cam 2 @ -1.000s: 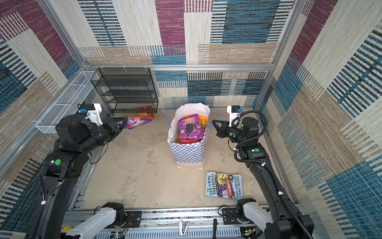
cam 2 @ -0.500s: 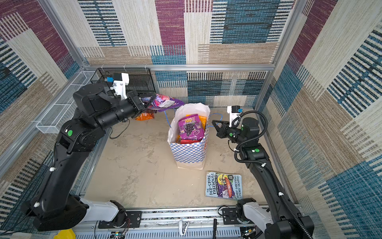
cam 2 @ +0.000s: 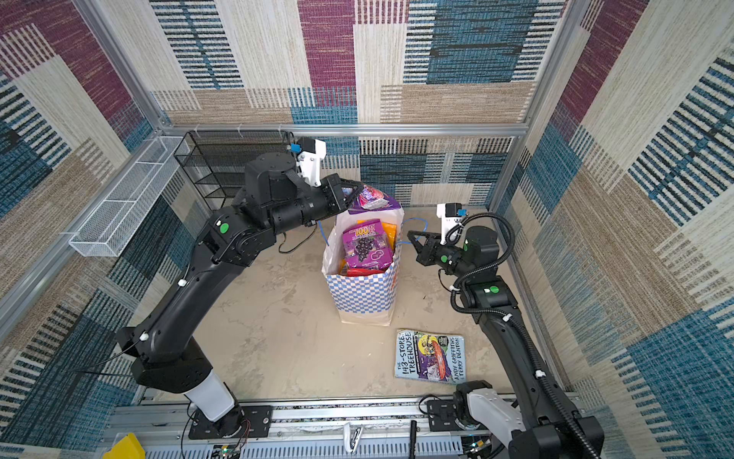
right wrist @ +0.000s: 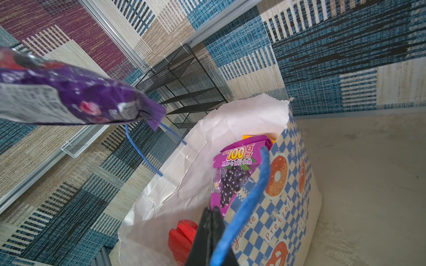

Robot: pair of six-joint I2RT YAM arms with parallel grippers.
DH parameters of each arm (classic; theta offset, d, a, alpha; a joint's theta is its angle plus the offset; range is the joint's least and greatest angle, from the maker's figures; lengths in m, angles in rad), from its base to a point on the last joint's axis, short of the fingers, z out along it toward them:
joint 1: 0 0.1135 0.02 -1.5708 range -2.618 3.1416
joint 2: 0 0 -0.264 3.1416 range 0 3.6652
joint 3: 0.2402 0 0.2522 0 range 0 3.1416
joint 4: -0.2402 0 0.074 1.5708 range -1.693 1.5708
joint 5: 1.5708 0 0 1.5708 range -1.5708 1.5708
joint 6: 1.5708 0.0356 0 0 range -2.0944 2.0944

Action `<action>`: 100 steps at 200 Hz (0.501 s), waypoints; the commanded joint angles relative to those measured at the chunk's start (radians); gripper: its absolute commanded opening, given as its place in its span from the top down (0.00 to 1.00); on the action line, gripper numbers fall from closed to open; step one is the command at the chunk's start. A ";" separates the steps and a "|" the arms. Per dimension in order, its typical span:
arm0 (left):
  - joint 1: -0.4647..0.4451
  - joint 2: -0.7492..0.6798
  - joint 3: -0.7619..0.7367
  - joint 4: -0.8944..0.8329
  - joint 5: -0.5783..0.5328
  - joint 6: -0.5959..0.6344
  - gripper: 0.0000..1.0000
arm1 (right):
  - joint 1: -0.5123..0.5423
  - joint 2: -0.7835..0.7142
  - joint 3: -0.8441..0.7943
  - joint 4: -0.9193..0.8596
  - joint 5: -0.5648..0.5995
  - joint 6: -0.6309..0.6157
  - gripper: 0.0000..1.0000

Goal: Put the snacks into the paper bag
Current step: 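Lower the Fox's bag into the checkered bag and open left gripper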

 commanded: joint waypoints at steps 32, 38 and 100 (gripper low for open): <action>0.002 0.075 -0.016 0.005 -0.097 0.062 1.00 | 0.001 -0.004 0.001 0.028 0.005 -0.004 1.00; 0.002 0.085 -0.016 0.001 -0.108 0.066 1.00 | -0.001 -0.004 0.001 0.028 0.006 -0.005 1.00; 0.028 0.184 -0.015 -0.010 -0.141 0.067 1.00 | 0.000 -0.004 0.001 0.028 0.010 -0.006 1.00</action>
